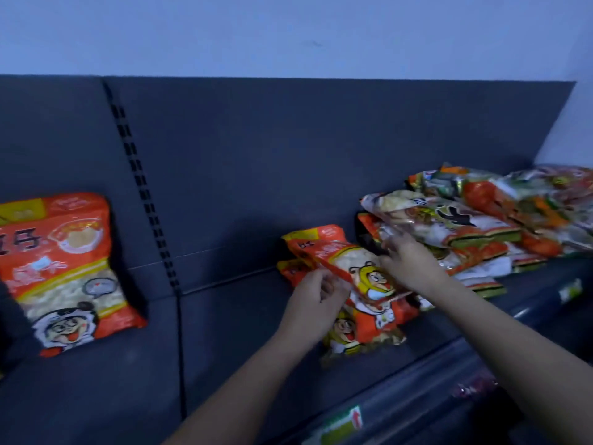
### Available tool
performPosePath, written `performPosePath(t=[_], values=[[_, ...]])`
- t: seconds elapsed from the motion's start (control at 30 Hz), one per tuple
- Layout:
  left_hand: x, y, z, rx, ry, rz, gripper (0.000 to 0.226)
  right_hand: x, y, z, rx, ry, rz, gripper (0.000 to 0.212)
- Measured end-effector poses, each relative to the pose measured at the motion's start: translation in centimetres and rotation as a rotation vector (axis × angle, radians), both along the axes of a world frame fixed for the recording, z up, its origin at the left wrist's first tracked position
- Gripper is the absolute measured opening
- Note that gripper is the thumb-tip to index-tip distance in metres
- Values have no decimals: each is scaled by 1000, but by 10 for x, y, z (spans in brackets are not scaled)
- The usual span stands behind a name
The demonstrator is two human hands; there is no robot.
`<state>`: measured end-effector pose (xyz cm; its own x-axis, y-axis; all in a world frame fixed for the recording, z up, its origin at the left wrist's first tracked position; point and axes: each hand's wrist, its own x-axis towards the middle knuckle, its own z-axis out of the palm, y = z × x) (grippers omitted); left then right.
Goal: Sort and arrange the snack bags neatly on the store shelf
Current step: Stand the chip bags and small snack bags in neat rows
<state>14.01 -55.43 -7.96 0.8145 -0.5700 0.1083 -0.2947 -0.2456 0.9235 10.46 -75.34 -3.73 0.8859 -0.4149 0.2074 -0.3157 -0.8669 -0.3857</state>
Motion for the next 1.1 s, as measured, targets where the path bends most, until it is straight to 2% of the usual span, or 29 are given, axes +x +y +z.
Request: performPosePath(t=[0.07, 0.13, 0.2, 0.33, 0.4, 0.47, 0.5, 0.57, 0.63, 0.7, 0.87, 1.0, 1.1], values=[[-3, -32, -5, 37, 87, 15, 40, -14, -25, -7, 183, 214, 24, 31], [-2, -55, -9, 42, 129, 123, 65, -25, -39, -14, 409, 347, 69, 44], [-1, -71, -11, 31, 166, 209, 73, -34, -48, -19, 531, 357, 92, 53], [0, -89, -6, 180, 225, 254, 91, -38, -67, -25, 588, 422, 170, 68], [-1, -93, -4, 170, 285, 221, 94, -33, -74, -26, 717, 429, 189, 67], [0, -91, -7, 105, 328, 194, 109, -27, -75, -24, 834, 421, 175, 71], [-3, -88, -7, 56, 334, 173, 107, -24, -76, -25, 847, 425, 176, 72], [-8, -81, -4, -43, 326, 123, 88, -18, -74, -24, 829, 427, 189, 70], [-10, -73, -1, -126, 307, 84, 74, -12, -68, -24, 792, 410, 208, 80], [-11, -63, 2, -164, 262, 77, 76, -5, -62, -25, 770, 382, 228, 94], [-12, -38, 12, -203, 93, 113, 83, 3, -39, -17, 777, 166, 337, 70], [-12, -8, 16, -137, -72, 186, 98, 14, -6, -12, 698, -51, 437, 64], [-11, 25, 14, -63, -170, 256, 107, 26, 28, -15, 620, -120, 496, 61]])
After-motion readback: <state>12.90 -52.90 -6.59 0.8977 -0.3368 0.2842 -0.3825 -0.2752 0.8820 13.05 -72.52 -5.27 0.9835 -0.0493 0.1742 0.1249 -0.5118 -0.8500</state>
